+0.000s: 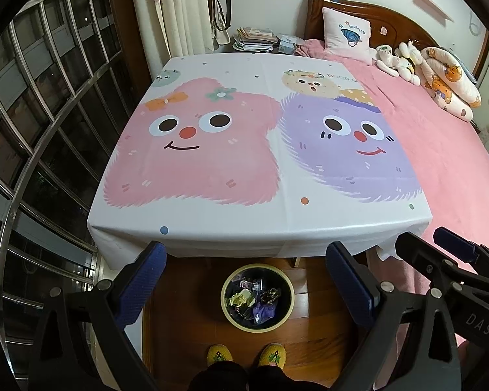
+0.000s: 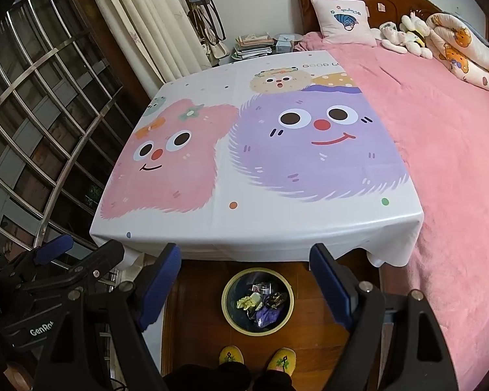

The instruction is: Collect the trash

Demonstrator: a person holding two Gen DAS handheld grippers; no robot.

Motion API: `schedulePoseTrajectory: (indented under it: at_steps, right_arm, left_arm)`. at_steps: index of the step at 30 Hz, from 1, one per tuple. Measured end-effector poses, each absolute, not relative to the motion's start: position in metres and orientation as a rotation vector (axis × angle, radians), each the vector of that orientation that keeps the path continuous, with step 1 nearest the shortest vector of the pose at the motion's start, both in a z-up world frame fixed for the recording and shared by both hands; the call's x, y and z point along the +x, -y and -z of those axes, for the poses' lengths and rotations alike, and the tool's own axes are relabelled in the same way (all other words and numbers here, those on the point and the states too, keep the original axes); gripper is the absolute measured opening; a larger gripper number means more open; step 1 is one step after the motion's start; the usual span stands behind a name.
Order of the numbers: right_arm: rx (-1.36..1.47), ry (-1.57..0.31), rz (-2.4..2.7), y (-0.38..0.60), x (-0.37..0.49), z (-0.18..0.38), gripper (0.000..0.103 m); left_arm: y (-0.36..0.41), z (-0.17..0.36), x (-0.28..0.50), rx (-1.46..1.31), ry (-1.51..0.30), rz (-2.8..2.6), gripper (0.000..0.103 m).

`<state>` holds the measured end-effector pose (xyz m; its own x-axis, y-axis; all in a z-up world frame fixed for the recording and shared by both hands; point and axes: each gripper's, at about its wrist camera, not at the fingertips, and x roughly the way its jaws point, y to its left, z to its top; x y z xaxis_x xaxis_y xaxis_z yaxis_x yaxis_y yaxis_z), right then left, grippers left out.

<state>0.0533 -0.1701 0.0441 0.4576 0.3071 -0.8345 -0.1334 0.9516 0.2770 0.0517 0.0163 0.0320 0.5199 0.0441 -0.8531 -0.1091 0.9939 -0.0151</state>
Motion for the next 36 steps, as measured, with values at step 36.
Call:
schedulePoseTrajectory:
  at_steps: [36]
  right_arm:
    - [0.168, -1.083, -0.299, 0.170, 0.068, -0.033, 0.082]
  left_arm:
    - [-0.017, -0.022, 0.061, -0.068, -1.060, -0.114, 0.097]
